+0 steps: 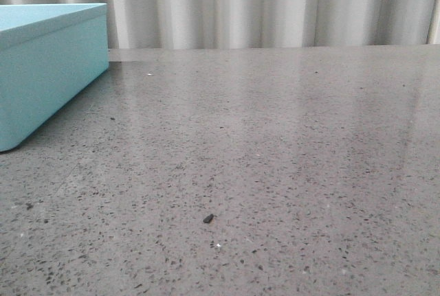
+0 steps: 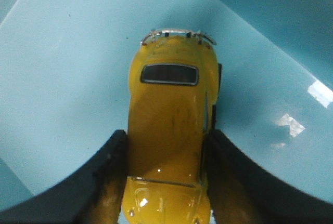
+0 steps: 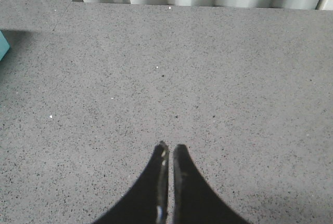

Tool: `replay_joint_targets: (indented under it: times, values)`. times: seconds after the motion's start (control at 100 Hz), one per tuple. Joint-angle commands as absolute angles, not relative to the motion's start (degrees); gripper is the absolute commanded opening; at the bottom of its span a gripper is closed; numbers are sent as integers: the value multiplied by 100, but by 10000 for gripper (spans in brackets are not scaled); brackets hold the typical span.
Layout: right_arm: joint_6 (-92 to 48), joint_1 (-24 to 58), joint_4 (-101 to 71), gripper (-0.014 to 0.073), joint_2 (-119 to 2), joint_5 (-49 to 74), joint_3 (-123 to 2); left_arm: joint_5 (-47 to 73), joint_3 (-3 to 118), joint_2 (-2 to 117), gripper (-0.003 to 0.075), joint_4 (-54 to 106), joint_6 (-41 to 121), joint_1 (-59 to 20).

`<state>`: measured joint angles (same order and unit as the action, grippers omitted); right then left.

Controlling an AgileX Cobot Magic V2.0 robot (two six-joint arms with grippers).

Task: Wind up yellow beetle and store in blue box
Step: 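Carry the car over the blue box and release it inside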

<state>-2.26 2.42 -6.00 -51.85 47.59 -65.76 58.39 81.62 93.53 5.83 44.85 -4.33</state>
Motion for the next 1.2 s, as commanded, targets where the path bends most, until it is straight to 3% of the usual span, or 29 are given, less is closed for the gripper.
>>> replay_joint_targets:
  times: [0.0, 0.08, 0.23, 0.39, 0.56, 0.83, 0.95, 1.1, 1.19]
  values:
    - [-268, 242, -567, -61, -5117, 4425, -6716, 5547, 8307, 9250, 161, 688, 4387, -423]
    - [-268, 242, -567, -61, -5117, 4433, -6716, 5547, 8307, 9343, 185, 688, 4262, -423]
    - [-268, 242, -567, -61, -5117, 4433, -6716, 5546, 8307, 9461, 305, 790, 4287, -423]
    - [-268, 242, -567, -61, -5117, 4433, -6716, 5474, 8307, 9532, 337, 779, 4287, -423]
    - [-268, 242, -567, -61, -5117, 4433, -6716, 5465, 8307, 9532, 422, 921, 4297, -423]
    - [-268, 242, -567, -61, -5088, 4506, -6702, 5929, 8577, 9357, 415, 820, 4251, -423]
    - [-268, 242, -543, -61, -4888, 4284, -6507, 5964, 8645, 9025, 297, 965, 3996, -423]
    - [-268, 242, -326, -61, -4419, 3724, -5888, 6006, 8645, 8581, 19, 1156, 3995, -423]
    - [-268, 242, -114, -61, -4074, 3436, -5461, 6212, 8645, 8413, -21, 1206, 3995, -423]
